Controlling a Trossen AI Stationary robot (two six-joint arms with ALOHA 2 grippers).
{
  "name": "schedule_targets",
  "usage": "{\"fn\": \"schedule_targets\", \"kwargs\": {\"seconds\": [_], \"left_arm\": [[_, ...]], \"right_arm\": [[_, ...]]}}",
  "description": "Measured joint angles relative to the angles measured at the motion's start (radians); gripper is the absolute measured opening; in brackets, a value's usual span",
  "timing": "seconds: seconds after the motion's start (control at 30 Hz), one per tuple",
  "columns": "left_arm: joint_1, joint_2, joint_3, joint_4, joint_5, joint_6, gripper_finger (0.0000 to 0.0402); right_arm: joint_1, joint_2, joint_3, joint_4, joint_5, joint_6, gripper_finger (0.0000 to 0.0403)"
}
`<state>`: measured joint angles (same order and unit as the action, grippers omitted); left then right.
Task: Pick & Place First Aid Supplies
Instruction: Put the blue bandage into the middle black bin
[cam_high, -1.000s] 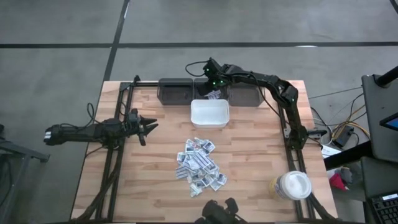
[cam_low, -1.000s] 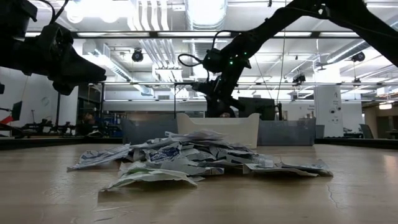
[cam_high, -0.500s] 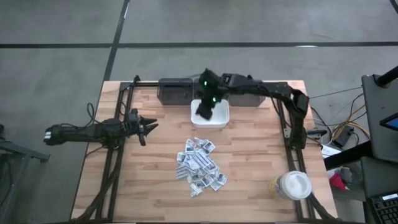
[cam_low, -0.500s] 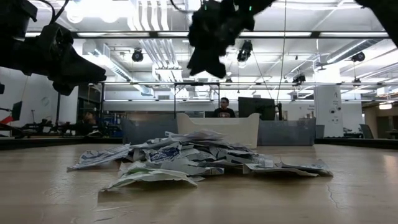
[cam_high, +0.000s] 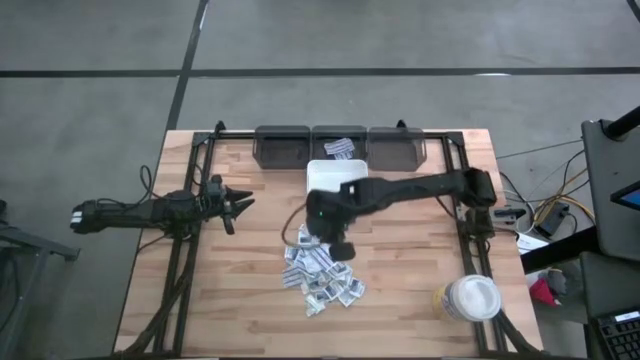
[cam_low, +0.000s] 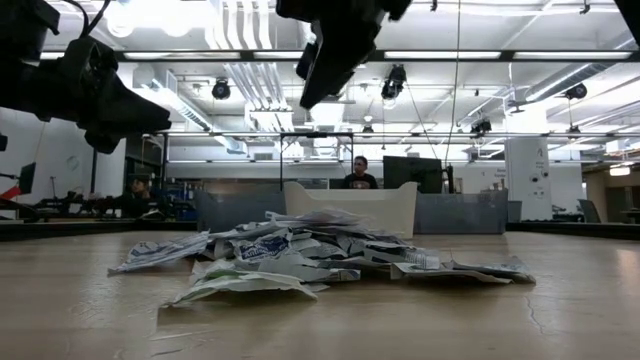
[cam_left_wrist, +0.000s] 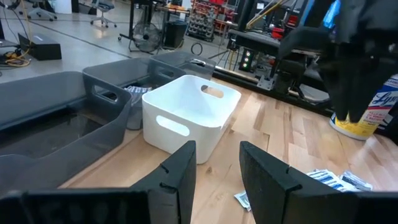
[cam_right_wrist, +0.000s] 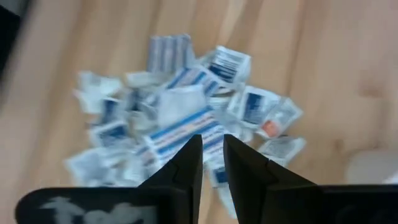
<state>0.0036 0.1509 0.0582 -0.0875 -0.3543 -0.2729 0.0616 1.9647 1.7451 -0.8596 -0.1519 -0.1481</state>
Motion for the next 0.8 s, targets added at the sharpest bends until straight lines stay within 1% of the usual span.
{"fn": "schedule_targets", "kwargs": {"seconds": [0.07, 0.17, 0.3, 0.47, 0.63, 0.8], "left_arm": [[0.0, 0.001, 0.0, 0.0, 0.0, 0.0, 0.0124], [0.0, 0.005, 0.0, 0.0, 0.0, 0.002, 0.0124], [0.0, 0.011, 0.0, -0.001, 0.001, 0.003, 0.0124], [0.001, 0.02, 0.0, -0.002, 0.001, 0.003, 0.0124], [0.001, 0.023, 0.0, -0.002, 0.001, 0.009, 0.0124], [0.001, 0.023, 0.0, -0.002, 0.001, 0.009, 0.0124]], "right_arm": [[0.017, 0.013, 0.0, 0.008, 0.085, -0.044, 0.0059], [0.021, 0.04, 0.0, 0.021, 0.126, -0.104, 0.0062], [0.019, 0.08, 0.0, 0.03, 0.113, -0.118, 0.0074], [0.019, 0.137, 0.0, 0.029, 0.043, -0.126, 0.01], [0.019, 0.18, 0.0, 0.031, 0.037, -0.152, 0.0127], [0.013, 0.203, 0.0, 0.032, 0.037, -0.156, 0.0145]]}}
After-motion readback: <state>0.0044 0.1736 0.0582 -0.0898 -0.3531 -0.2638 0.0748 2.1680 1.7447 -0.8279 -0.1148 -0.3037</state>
